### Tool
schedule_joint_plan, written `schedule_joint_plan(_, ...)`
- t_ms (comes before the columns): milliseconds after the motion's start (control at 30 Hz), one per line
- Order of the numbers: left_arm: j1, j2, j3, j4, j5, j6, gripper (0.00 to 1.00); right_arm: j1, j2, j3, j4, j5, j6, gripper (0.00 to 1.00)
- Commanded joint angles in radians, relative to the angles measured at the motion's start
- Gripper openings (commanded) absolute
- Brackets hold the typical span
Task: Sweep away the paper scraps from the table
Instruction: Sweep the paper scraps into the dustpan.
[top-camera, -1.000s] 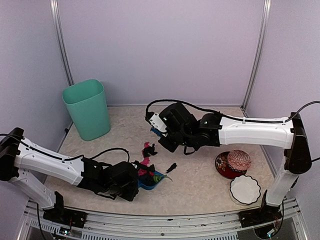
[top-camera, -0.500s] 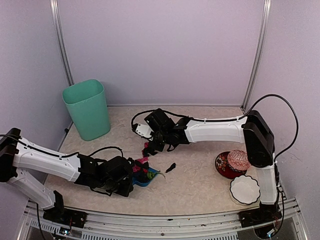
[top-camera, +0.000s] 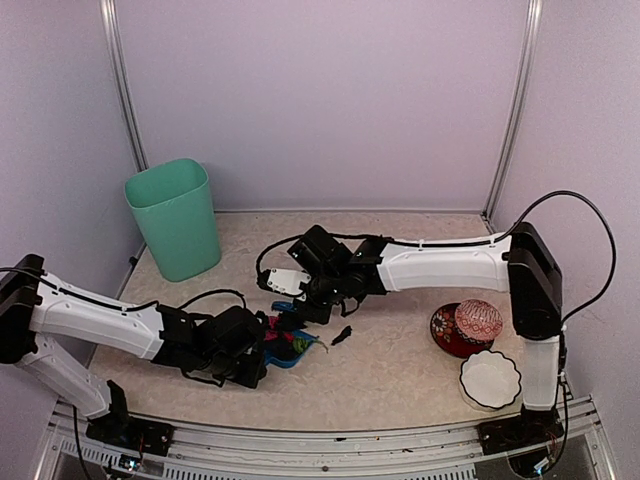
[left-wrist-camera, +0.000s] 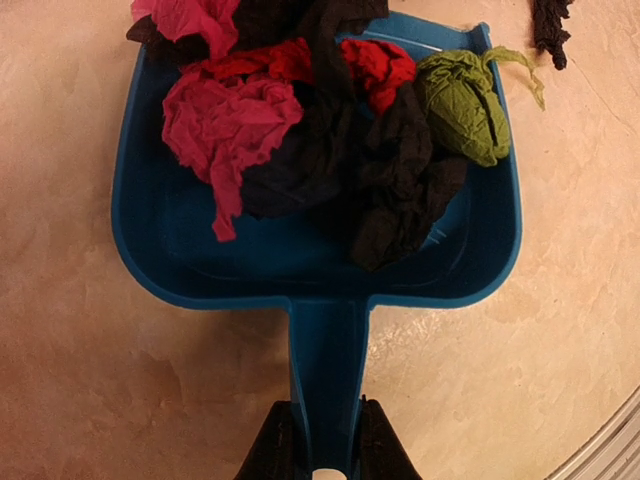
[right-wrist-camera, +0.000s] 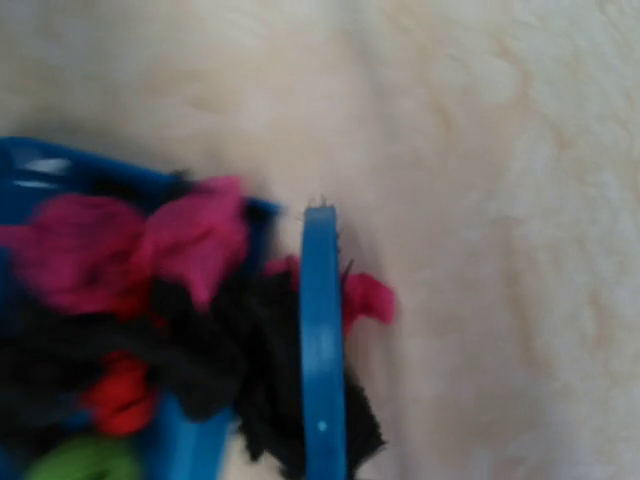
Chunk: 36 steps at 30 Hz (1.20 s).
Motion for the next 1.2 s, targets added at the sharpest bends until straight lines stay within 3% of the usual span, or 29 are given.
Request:
schedule_joint_plan(0, 0.013, 0.030, -0.010, -0.008, 0.010, 0.013, 0.00, 0.029, -0.092, -0.069, -0.051, -0.100, 0.086, 0.00)
schedule_joint_plan(267, 0.013, 0.031, -0.038, 0.055, -0.006, 0.015, 0.00, 0.044, -0.173, -0.166, -0.061, -0.148, 0.147, 0.00)
schedule_joint_plan(900, -0.021, -0.072, -0.205, 0.294, -0.148, -0.012, 0.00, 0.044, -0.286, -0.194, -0.004, 0.211, 0.256, 0.00)
schedule_joint_plan(1167, -0.023, -0.147, -0.237, 0.341, -0.211, -0.012, 0.00, 0.044, -0.383, -0.275, 0.034, 0.241, 0.296, 0.00)
